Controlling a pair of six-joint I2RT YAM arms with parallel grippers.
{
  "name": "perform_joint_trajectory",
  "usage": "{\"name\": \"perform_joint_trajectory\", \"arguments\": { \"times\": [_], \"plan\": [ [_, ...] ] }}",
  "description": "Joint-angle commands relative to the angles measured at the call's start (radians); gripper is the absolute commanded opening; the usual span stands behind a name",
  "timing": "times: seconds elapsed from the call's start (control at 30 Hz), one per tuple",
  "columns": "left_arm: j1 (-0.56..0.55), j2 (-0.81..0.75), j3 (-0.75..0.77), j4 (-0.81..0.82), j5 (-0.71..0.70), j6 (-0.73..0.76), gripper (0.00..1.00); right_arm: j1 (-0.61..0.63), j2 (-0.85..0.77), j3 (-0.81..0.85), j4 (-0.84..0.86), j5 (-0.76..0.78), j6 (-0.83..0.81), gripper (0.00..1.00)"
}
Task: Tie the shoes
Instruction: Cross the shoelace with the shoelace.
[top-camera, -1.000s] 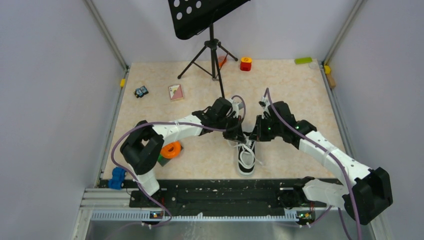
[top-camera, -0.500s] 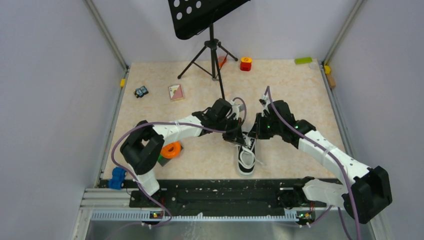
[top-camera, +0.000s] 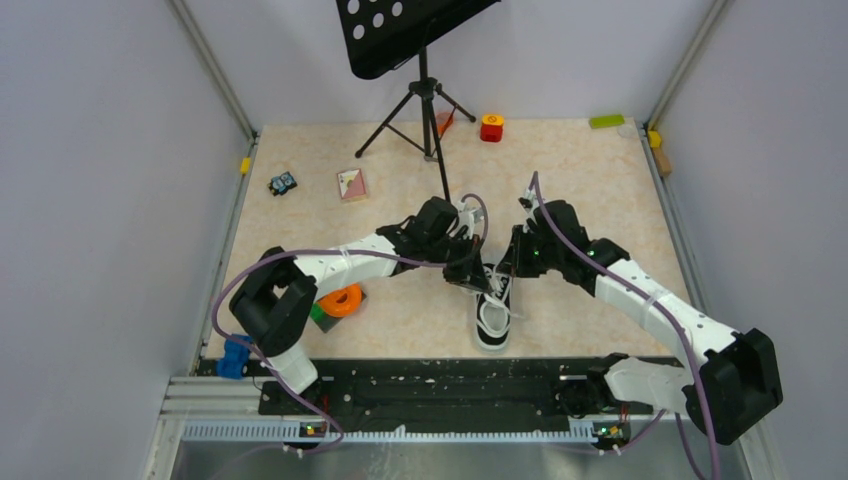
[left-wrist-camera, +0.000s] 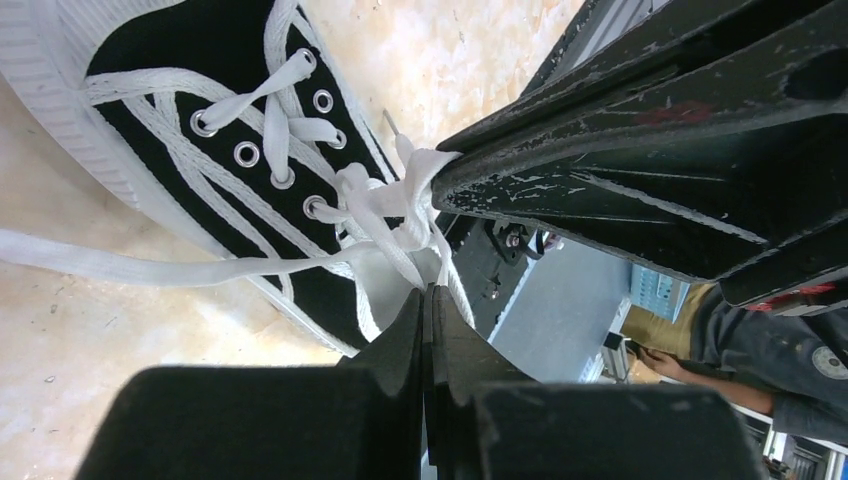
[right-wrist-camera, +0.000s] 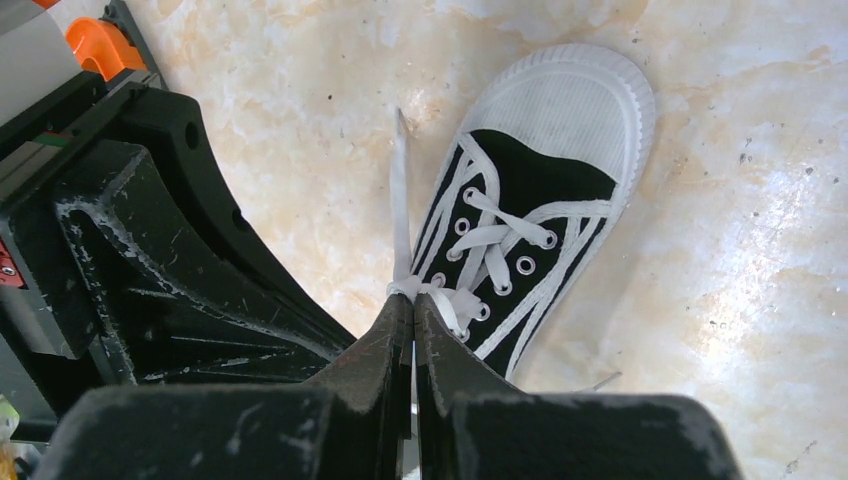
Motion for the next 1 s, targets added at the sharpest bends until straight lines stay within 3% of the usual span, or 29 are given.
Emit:
{"name": "perform_joint_trajectory", "arguments": {
  "times": [0.0, 0.47, 0.7, 0.97],
  "plan": [
    [0.006, -0.028, 0.002, 0.046, 0.008, -0.024, 0.00, 0.004, -0.023, 0.012, 0.027, 0.011, 0.000, 0.00],
    [-0.005, 0.001, 0.003, 0.068, 0.027, -0.034, 0.00, 0.004, -0.068, -0.009, 0.012, 0.010, 0.018, 0.00],
    [-0.008, -0.008, 0.014, 0.051, -0.029, -0.008, 0.37, 0.004, -0.072, -0.013, 0.010, 0.010, 0.018, 0.00],
    [0.037, -0.078, -0.041, 0.064, -0.093, 0.016, 0.41, 0.005, -0.075, -0.013, 0.010, 0.011, 0.023, 0.00]
  ]
}}
